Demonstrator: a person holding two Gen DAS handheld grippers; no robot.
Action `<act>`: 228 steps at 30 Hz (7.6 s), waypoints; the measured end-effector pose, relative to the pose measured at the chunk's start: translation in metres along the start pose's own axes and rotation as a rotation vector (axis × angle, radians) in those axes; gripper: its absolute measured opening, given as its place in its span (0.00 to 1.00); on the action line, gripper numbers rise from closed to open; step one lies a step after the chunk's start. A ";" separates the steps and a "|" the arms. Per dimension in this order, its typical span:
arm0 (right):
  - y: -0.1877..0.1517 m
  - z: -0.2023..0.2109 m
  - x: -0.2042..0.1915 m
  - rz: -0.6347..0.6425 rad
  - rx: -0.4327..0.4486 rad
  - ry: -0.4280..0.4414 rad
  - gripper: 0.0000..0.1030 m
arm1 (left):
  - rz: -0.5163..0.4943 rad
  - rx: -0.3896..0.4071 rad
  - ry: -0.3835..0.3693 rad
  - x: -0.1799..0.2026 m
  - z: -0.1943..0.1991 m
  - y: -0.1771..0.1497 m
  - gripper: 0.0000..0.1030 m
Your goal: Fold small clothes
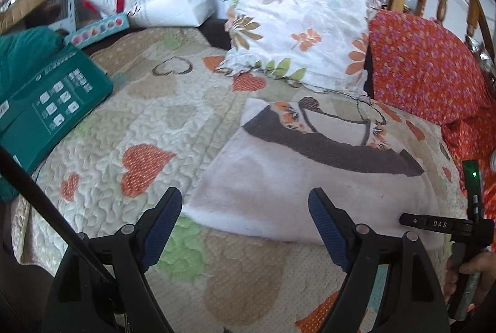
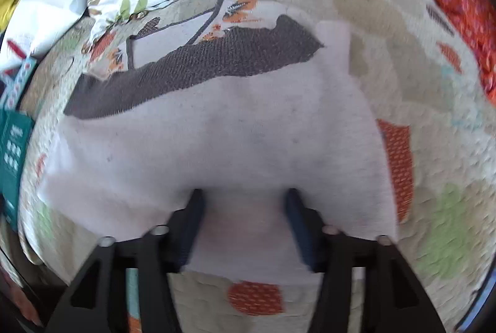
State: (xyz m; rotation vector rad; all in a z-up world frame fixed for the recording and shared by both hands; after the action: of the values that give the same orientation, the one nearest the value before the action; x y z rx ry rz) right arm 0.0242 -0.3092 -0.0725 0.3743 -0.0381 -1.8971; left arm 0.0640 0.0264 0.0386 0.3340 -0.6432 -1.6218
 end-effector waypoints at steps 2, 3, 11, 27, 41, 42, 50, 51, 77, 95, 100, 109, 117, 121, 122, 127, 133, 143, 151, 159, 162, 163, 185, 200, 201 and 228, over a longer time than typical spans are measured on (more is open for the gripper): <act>0.003 -0.004 -0.007 -0.024 -0.035 0.036 0.86 | 0.023 -0.017 -0.005 -0.007 -0.001 0.005 0.81; 0.004 -0.007 -0.010 -0.027 -0.053 0.033 0.91 | 0.040 -0.035 -0.006 -0.013 -0.005 0.010 0.81; 0.002 -0.026 -0.033 0.064 -0.066 -0.183 1.00 | 0.102 -0.096 0.039 -0.037 -0.046 0.046 0.81; 0.026 0.043 -0.045 0.161 0.219 -0.004 0.86 | -0.011 -0.304 -0.032 -0.017 -0.111 0.024 0.81; 0.034 0.048 -0.023 0.070 0.226 0.077 0.84 | 0.133 -0.430 -0.171 -0.014 -0.144 0.013 0.81; 0.035 0.047 -0.022 0.066 0.224 0.081 0.84 | 0.137 -0.429 -0.177 -0.014 -0.144 0.014 0.81; 0.037 0.047 -0.019 0.047 0.231 0.088 0.84 | 0.101 -0.423 -0.162 -0.016 -0.142 0.013 0.74; 0.038 0.049 -0.018 0.047 0.237 0.085 0.84 | 0.097 -0.423 -0.164 -0.016 -0.141 0.012 0.71; 0.043 0.168 0.140 -0.304 0.518 0.119 0.82 | -0.330 -0.282 -0.330 0.286 -0.061 0.015 0.10; 0.028 0.112 0.074 -0.093 0.275 0.341 0.74 | -0.189 -0.245 -0.292 0.194 -0.052 0.001 0.66; 0.017 0.081 0.025 0.066 0.200 0.277 0.55 | -0.103 -0.260 -0.263 0.147 -0.068 -0.003 0.66; 0.006 0.056 0.020 0.084 0.104 0.252 0.07 | -0.027 -0.254 -0.311 0.137 -0.071 0.002 0.66; -0.004 0.074 0.082 -0.031 0.085 0.198 0.06 | -0.171 -0.278 -0.259 0.193 -0.102 -0.011 0.68; -0.017 0.037 0.084 -0.008 -0.060 0.096 0.08 | -0.139 -0.420 -0.262 0.191 -0.134 -0.035 0.69; -0.014 0.042 0.084 -0.008 -0.051 0.108 0.09 | -0.116 -0.422 -0.288 0.187 -0.131 -0.032 0.69; 0.017 0.086 0.096 -0.070 0.121 0.205 0.56 | -0.013 -0.347 -0.390 0.167 -0.123 -0.007 0.79; 0.061 0.055 0.110 -0.193 0.142 0.306 0.65 | 0.063 -0.378 -0.544 0.186 -0.151 0.002 0.84; 0.077 0.051 0.054 -0.148 0.140 0.513 0.34 | -0.085 -0.391 -0.604 0.234 -0.121 0.019 0.51; 0.067 0.025 0.065 -0.162 0.068 0.347 0.40 | -0.119 -0.427 -0.343 0.205 -0.152 0.005 0.67; 0.068 0.081 0.082 -0.119 0.267 0.179 0.40 | -0.193 -0.106 -0.226 0.180 -0.084 0.029 0.75; 0.064 0.098 0.084 -0.107 0.320 0.127 0.40 | -0.167 0.081 -0.162 0.163 -0.040 0.043 0.88; 0.061 0.104 0.084 -0.107 0.335 0.123 0.40 | -0.153 0.140 -0.140 0.157 -0.025 0.048 0.94; -0.041 0.228 0.001 0.084 0.695 0.084 0.63 | -0.030 0.359 -0.164 0.106 0.175 -0.020 1.00; -0.138 0.134 0.043 -0.163 0.495 -0.301 0.64 | -0.156 0.301 -0.220 0.092 0.133 -0.037 1.00; -0.150 0.128 0.043 -0.187 0.491 -0.343 0.65 | -0.174 0.299 -0.221 0.089 0.132 -0.038 1.00; -0.145 0.108 -0.007 -0.095 0.375 -0.399 0.68 | -0.119 0.367 0.046 0.026 0.117 0.017 1.00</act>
State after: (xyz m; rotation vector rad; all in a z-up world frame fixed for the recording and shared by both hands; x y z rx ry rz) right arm -0.1359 -0.2681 0.0020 0.2440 -0.6589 -2.0324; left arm 0.0083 0.0257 0.1461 0.6867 -0.9005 -1.6000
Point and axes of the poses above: each gripper's, at about its wrist camera, not at the fingertips, and z roughly against the way its jaws point, x to its right, y to its top, the point moved 9 cm from there along -z, roughly the way its jaws point, and after that the axes turned 11 degrees about -x, right-handed, at the moved point
